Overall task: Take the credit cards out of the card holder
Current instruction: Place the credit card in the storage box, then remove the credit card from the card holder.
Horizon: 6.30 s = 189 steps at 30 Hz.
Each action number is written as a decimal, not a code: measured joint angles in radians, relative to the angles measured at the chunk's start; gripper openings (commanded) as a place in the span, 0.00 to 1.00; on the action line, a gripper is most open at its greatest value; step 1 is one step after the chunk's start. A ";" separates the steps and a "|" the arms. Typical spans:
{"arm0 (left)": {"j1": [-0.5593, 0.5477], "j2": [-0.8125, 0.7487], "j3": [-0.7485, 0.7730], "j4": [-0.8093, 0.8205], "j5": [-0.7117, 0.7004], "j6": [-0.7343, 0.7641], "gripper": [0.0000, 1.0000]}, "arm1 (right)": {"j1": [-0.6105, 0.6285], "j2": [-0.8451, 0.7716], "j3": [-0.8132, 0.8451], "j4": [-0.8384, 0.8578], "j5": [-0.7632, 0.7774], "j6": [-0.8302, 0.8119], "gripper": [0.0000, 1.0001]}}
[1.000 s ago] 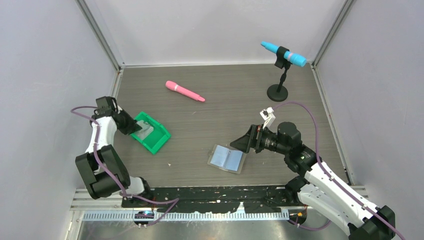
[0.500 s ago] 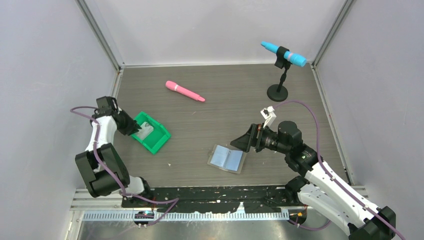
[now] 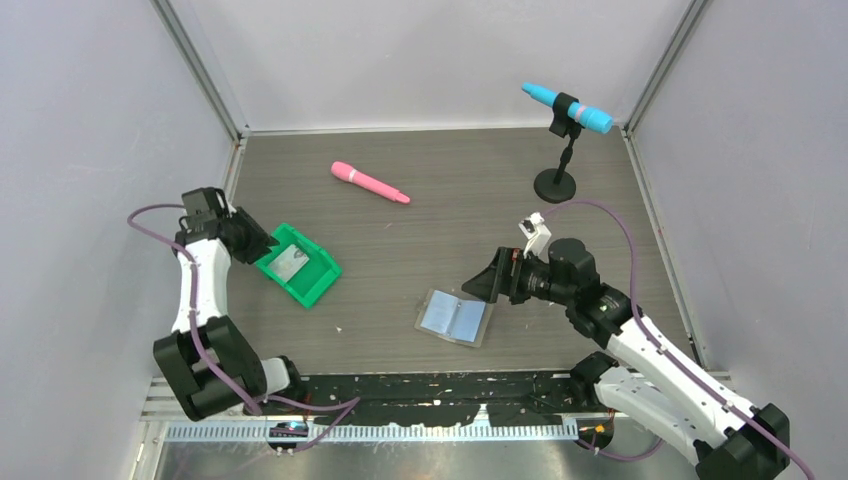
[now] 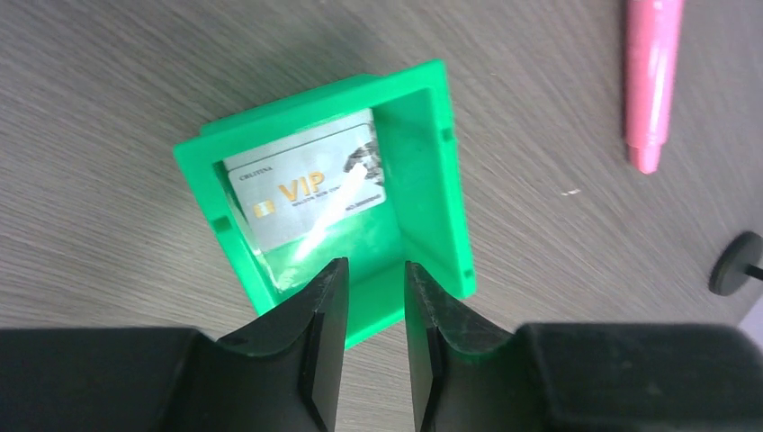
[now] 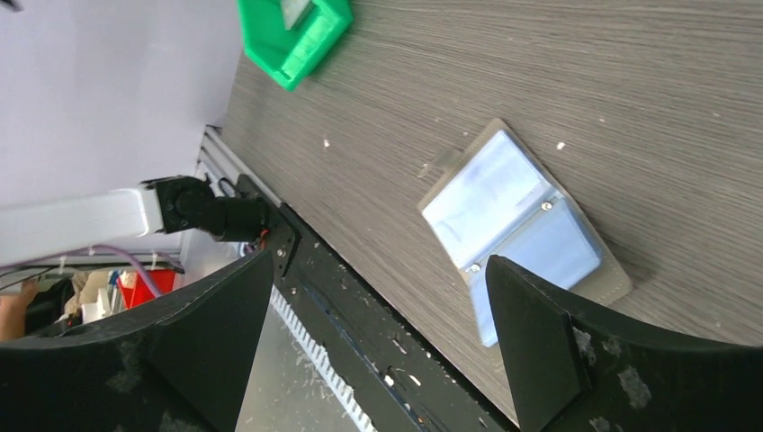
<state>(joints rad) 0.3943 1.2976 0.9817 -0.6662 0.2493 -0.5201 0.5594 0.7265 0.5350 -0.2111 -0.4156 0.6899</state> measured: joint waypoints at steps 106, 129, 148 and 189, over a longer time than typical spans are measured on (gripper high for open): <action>-1.188 0.148 -0.428 0.769 0.036 -0.319 0.00 | 0.145 0.388 0.036 -0.089 0.372 0.026 0.54; -1.232 0.152 -0.342 0.721 -0.059 -0.223 0.60 | 0.146 0.407 -0.005 -0.182 0.446 0.132 0.58; -1.231 0.211 -0.328 0.687 -0.113 -0.167 0.07 | 0.224 0.599 0.068 -0.096 0.584 0.127 0.40; -1.244 0.174 -0.489 0.990 -0.014 -0.468 0.02 | 0.424 0.575 0.246 -0.230 0.635 0.092 0.57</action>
<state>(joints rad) -0.8494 1.4719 0.4927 0.3237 0.2352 -0.9886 0.9836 1.3018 0.7807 -0.4412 0.2195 0.7815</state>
